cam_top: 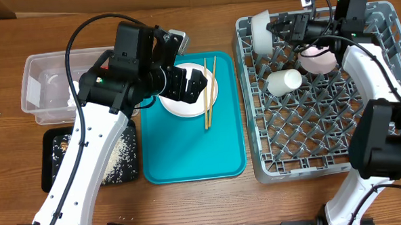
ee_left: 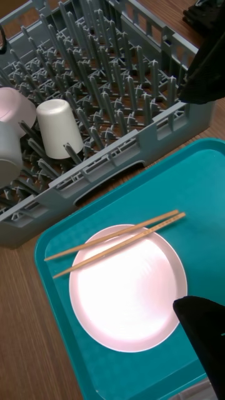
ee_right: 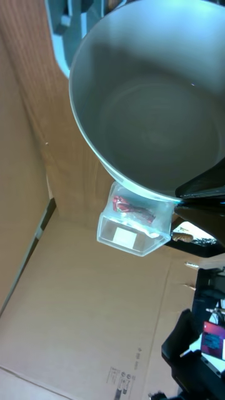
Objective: Sort waste into correct bins and load items into the dishwasher
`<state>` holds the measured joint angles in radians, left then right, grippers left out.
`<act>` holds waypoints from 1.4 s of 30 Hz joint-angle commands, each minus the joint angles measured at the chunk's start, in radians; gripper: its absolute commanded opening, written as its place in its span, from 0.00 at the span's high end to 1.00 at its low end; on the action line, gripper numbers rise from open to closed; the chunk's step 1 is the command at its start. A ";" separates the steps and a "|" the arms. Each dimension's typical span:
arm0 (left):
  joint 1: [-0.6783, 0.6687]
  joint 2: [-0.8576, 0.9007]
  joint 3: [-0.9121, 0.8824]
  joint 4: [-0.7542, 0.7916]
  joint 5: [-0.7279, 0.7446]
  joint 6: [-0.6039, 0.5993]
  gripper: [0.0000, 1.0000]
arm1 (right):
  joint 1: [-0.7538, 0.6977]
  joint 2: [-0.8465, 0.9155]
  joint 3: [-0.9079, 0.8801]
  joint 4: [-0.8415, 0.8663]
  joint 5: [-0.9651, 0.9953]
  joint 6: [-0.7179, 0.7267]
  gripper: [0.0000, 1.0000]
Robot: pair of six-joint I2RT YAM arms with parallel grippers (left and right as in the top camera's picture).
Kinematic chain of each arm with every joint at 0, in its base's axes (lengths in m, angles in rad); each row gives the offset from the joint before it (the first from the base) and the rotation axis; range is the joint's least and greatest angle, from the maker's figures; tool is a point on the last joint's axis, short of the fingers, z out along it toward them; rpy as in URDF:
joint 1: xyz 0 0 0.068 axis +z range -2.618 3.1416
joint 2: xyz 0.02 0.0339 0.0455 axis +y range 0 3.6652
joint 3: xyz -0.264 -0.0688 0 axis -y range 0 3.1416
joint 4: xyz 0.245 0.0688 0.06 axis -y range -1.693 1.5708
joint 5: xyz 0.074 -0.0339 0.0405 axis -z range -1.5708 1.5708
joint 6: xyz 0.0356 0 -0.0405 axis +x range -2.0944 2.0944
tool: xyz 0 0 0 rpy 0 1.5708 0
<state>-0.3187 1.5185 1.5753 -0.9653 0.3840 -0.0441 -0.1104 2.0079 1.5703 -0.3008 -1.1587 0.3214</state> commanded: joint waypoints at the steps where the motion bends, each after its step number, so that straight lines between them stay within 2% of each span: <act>1: 0.004 -0.008 0.016 -0.003 -0.003 0.022 0.00 | 0.004 0.012 0.001 0.003 -0.003 -0.002 0.96; 17: 0.004 -0.008 0.016 -0.003 -0.003 0.022 0.00 | 0.001 0.013 0.001 -0.052 0.078 -0.014 0.96; 35: 0.004 -0.008 0.016 -0.003 -0.003 0.022 0.00 | -0.093 0.013 0.001 -0.179 0.154 -0.014 0.96; 38: 0.004 -0.008 0.016 -0.003 -0.003 0.022 0.00 | -0.104 0.013 0.001 -0.210 0.194 -0.014 0.94; 42: 0.004 -0.008 0.016 -0.003 -0.003 0.022 0.00 | -0.139 0.013 0.002 -0.229 0.193 -0.014 0.82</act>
<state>-0.3187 1.5185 1.5753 -0.9657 0.3843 -0.0444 -0.2169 2.0209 1.5703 -0.5270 -1.0019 0.3168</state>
